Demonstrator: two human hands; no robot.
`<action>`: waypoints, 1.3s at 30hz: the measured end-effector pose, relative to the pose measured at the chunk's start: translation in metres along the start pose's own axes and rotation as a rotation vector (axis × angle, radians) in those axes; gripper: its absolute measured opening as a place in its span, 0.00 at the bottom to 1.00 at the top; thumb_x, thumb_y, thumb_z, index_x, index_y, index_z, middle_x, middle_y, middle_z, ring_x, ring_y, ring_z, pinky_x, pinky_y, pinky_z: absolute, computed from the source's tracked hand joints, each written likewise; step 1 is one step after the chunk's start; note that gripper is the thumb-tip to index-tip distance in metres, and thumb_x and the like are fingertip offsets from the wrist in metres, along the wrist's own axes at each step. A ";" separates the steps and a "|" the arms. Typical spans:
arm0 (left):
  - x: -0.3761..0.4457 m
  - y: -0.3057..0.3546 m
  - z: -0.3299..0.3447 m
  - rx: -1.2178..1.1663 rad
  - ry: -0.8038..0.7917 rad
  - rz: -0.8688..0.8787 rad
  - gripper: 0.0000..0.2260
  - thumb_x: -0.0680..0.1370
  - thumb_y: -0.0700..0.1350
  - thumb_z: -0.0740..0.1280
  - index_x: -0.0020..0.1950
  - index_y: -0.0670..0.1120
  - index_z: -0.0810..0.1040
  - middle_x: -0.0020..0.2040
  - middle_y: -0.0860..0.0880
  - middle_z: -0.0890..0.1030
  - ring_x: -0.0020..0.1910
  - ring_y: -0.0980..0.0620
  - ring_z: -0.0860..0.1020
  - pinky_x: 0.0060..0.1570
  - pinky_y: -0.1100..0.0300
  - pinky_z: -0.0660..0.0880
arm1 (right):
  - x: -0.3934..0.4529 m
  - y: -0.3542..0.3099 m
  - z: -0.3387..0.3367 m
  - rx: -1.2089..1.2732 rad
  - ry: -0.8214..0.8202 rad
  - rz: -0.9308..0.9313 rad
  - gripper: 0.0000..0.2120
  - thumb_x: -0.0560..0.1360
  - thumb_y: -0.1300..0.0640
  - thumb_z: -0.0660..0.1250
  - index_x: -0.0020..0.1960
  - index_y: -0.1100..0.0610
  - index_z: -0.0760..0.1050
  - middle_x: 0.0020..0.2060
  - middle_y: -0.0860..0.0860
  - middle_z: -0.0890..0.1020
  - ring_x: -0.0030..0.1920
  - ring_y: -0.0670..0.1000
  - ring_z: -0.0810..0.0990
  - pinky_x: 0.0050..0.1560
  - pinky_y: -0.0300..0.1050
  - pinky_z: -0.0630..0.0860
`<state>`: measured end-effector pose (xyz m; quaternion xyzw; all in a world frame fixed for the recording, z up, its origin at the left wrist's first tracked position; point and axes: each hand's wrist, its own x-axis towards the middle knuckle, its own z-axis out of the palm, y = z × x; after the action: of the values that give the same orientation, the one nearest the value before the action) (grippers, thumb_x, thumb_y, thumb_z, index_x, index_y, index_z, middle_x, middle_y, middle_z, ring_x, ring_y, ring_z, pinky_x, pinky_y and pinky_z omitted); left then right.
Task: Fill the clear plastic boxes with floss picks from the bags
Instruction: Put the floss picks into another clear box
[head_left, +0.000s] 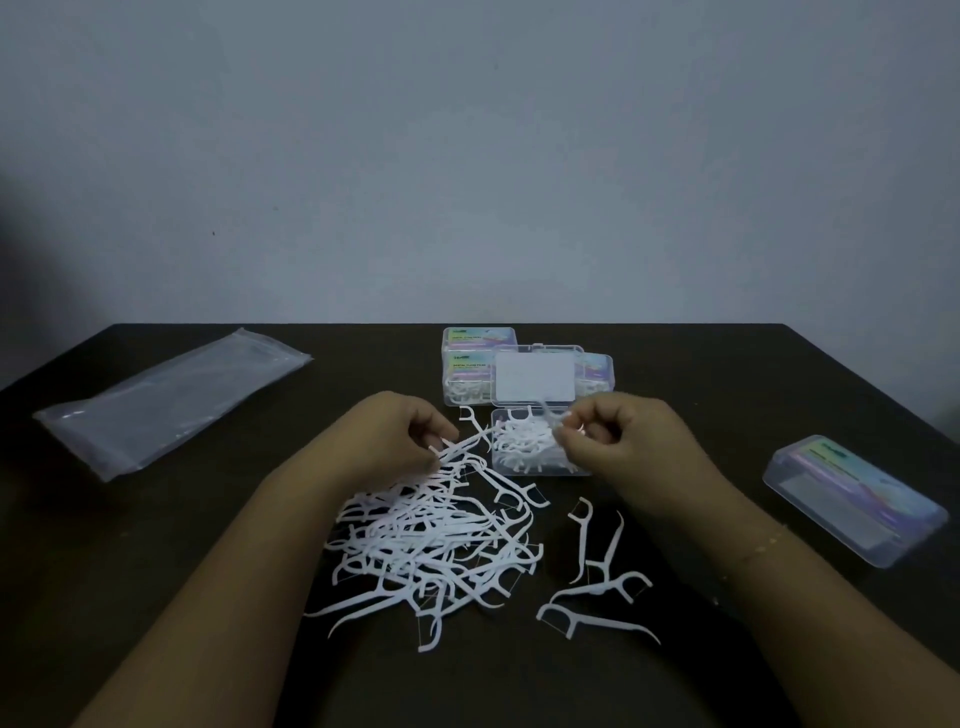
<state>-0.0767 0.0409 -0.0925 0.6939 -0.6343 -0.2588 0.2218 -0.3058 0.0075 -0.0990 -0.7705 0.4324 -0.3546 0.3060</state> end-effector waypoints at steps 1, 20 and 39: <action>0.000 -0.001 -0.001 -0.002 0.011 0.004 0.13 0.73 0.37 0.72 0.48 0.56 0.81 0.41 0.55 0.80 0.37 0.60 0.78 0.35 0.69 0.74 | 0.001 0.003 0.003 -0.015 0.084 -0.030 0.09 0.73 0.58 0.70 0.35 0.50 0.75 0.24 0.46 0.66 0.27 0.45 0.64 0.32 0.31 0.67; 0.013 0.026 0.015 -0.058 0.308 0.217 0.11 0.75 0.40 0.70 0.56 0.51 0.83 0.44 0.58 0.79 0.39 0.65 0.75 0.38 0.77 0.68 | 0.016 0.019 0.007 -0.278 0.271 -0.030 0.09 0.76 0.57 0.65 0.54 0.55 0.82 0.46 0.48 0.82 0.51 0.49 0.76 0.53 0.44 0.73; 0.027 0.027 0.041 0.188 0.272 0.305 0.15 0.80 0.46 0.60 0.65 0.52 0.77 0.64 0.56 0.77 0.63 0.55 0.70 0.65 0.50 0.67 | 0.018 0.026 0.001 -0.292 0.103 0.074 0.10 0.77 0.51 0.63 0.52 0.51 0.82 0.42 0.44 0.80 0.50 0.49 0.75 0.50 0.51 0.77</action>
<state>-0.1220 0.0122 -0.1086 0.6362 -0.7174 -0.0662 0.2760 -0.3100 -0.0199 -0.1146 -0.7711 0.5224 -0.3157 0.1811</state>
